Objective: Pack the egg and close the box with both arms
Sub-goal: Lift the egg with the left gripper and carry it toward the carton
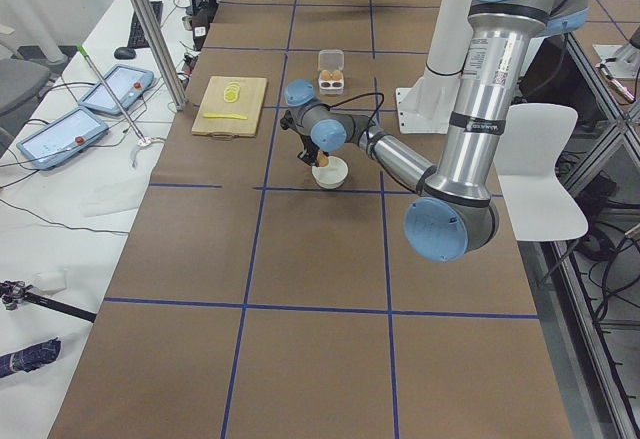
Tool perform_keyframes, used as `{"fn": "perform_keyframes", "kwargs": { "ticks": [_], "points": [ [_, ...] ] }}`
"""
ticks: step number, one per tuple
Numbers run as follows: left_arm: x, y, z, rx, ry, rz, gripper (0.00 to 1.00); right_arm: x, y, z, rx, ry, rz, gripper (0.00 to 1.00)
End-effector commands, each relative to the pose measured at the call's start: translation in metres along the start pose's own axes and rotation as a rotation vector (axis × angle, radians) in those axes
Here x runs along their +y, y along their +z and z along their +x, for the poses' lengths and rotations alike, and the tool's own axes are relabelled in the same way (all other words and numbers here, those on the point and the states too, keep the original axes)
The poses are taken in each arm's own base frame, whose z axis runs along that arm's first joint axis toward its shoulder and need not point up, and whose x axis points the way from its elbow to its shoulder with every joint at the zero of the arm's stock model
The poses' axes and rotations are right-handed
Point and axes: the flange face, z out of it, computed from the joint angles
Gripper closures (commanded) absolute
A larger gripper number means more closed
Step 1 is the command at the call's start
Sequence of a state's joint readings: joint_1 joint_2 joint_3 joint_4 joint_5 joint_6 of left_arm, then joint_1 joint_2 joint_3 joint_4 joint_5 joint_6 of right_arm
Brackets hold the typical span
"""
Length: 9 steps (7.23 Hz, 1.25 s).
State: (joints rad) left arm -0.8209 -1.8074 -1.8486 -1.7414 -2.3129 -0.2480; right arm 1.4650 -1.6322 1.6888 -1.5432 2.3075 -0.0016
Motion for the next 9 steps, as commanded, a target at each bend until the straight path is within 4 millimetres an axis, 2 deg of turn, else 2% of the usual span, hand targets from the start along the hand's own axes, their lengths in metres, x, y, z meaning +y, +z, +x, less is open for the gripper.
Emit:
{"fn": "perform_keyframes", "kwargs": {
  "ticks": [1, 2, 3, 4, 5, 6, 7, 9],
  "points": [
    [-0.065, -0.04, 0.031, 0.006, -0.06, 0.091, 1.0, -0.001, 0.001, -0.002, -0.002, -0.01, 0.004, 0.0],
    [-0.106, -0.039, 0.067, 0.042, -0.122, 0.108, 1.0, -0.002, 0.002, -0.005, -0.013, -0.016, 0.004, 0.0],
    [-0.124, -0.01, 0.117, 0.094, -0.165, 0.071, 1.0, -0.002, 0.002, -0.006, -0.017, -0.016, 0.004, 0.0],
    [-0.15, 0.006, 0.158, 0.101, -0.181, 0.084, 1.0, -0.002, 0.001, -0.007, -0.02, -0.016, 0.005, 0.0],
    [-0.17, 0.031, 0.203, 0.128, -0.212, 0.107, 1.0, -0.002, 0.002, -0.008, -0.039, -0.015, 0.004, 0.0],
    [-0.186, 0.05, 0.229, 0.155, -0.207, 0.16, 1.0, -0.002, 0.002, -0.008, -0.042, -0.015, 0.004, 0.0],
    [-0.2, 0.062, 0.247, 0.147, -0.186, 0.219, 1.0, -0.002, 0.001, -0.009, -0.043, -0.017, 0.006, 0.0],
    [-0.215, 0.087, 0.298, 0.121, -0.165, 0.249, 1.0, -0.002, 0.0, -0.01, -0.043, -0.017, 0.008, 0.0]
  ]
}}
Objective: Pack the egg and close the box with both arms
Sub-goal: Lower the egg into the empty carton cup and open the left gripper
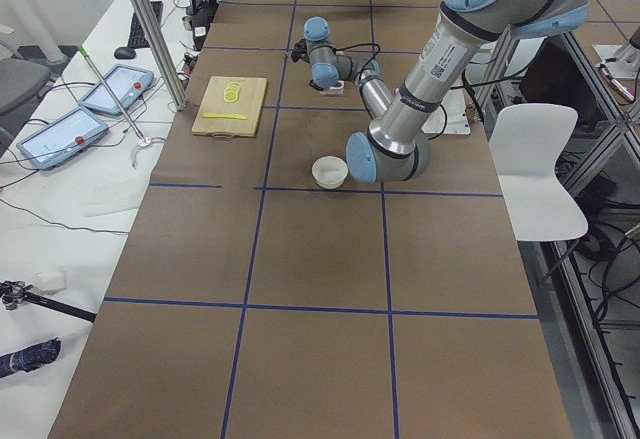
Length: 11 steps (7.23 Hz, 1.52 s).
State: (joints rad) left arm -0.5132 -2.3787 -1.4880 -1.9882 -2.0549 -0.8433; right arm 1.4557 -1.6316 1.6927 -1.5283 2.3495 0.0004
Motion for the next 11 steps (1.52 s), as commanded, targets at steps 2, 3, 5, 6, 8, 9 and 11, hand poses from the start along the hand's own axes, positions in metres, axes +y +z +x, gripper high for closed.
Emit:
{"fn": "perform_keyframes", "kwargs": {
  "ticks": [2, 3, 5, 6, 8, 9, 11],
  "points": [
    [-0.004, 0.044, 0.062, 0.001, 0.016, 0.02, 1.0, 0.0, 0.0, -0.001, -0.007, 0.002, -0.001, 0.0],
    [0.0, 0.059, 0.064, -0.006, 0.024, 0.038, 1.0, 0.0, 0.0, -0.001, -0.007, 0.002, -0.001, 0.0],
    [0.001, 0.06, 0.063, -0.005, 0.015, 0.041, 1.0, 0.0, 0.0, -0.001, -0.007, 0.002, -0.001, 0.0],
    [0.0, 0.059, 0.065, -0.002, 0.013, 0.043, 0.91, 0.0, 0.0, -0.001, -0.007, 0.002, -0.001, 0.0],
    [0.001, 0.059, 0.064, -0.002, 0.013, 0.043, 0.86, 0.0, 0.0, -0.001, -0.007, 0.002, -0.001, 0.0],
    [0.001, 0.059, 0.064, -0.002, 0.009, 0.043, 0.82, 0.0, 0.0, -0.001, -0.007, 0.002, -0.001, 0.0],
    [0.006, 0.062, 0.066, 0.0, 0.003, 0.036, 0.62, 0.0, 0.0, -0.001, -0.007, 0.002, -0.001, 0.0]
  ]
}}
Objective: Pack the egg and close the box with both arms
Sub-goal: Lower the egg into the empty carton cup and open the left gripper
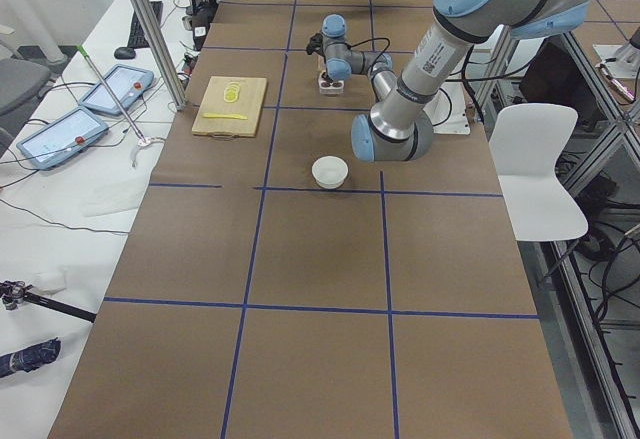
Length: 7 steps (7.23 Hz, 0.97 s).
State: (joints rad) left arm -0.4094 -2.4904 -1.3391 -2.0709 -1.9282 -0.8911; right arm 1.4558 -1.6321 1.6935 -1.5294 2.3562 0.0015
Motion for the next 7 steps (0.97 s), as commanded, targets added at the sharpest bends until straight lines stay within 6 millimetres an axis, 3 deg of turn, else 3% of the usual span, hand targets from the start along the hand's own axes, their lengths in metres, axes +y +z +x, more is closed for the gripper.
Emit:
{"fn": "perform_keyframes", "kwargs": {
  "ticks": [1, 3, 5, 6, 7],
  "points": [
    [0.005, 0.004, 0.003, 0.003, -0.016, -0.008, 0.49, 0.0, 0.001, 0.001, 0.0, 0.001, -0.001, 0.0],
    [0.014, 0.01, 0.007, 0.005, -0.016, -0.023, 0.4, 0.0, 0.001, 0.001, 0.0, 0.001, -0.001, 0.0],
    [0.014, 0.008, 0.007, 0.007, -0.015, -0.021, 0.16, 0.0, 0.001, 0.001, 0.0, 0.001, -0.001, 0.0],
    [0.008, -0.012, 0.008, 0.019, -0.013, 0.005, 0.1, -0.001, 0.0, 0.0, 0.0, 0.0, 0.0, 0.0],
    [0.011, -0.046, -0.02, 0.015, -0.015, 0.039, 0.1, -0.002, 0.0, -0.002, -0.005, 0.005, 0.0, 0.0]
  ]
}}
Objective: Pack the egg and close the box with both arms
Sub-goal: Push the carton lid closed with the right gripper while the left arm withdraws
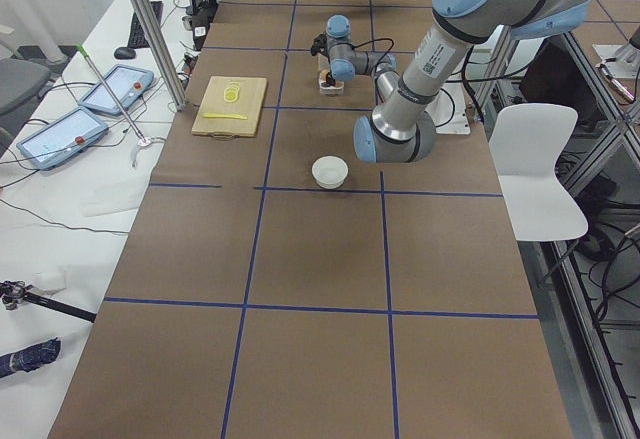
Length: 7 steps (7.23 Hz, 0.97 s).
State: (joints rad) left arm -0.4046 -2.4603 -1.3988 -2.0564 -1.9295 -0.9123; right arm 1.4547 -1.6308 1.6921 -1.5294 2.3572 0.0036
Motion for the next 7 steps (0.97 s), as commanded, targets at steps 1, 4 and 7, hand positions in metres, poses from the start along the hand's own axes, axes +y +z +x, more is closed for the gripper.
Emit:
{"fn": "perform_keyframes", "kwargs": {
  "ticks": [1, 4, 7],
  "points": [
    [0.007, -0.057, -0.049, -0.011, -0.001, 0.058, 0.11, -0.005, 0.002, -0.014, -0.027, 0.03, -0.004, 0.0],
    [-0.011, -0.144, -0.161, -0.031, 0.007, 0.069, 0.16, -0.027, 0.04, -0.122, -0.129, 0.148, 0.097, 0.12],
    [-0.024, -0.22, -0.258, -0.088, 0.08, 0.095, 0.16, -0.018, 0.066, -0.289, -0.24, 0.302, 0.197, 1.0]
  ]
}}
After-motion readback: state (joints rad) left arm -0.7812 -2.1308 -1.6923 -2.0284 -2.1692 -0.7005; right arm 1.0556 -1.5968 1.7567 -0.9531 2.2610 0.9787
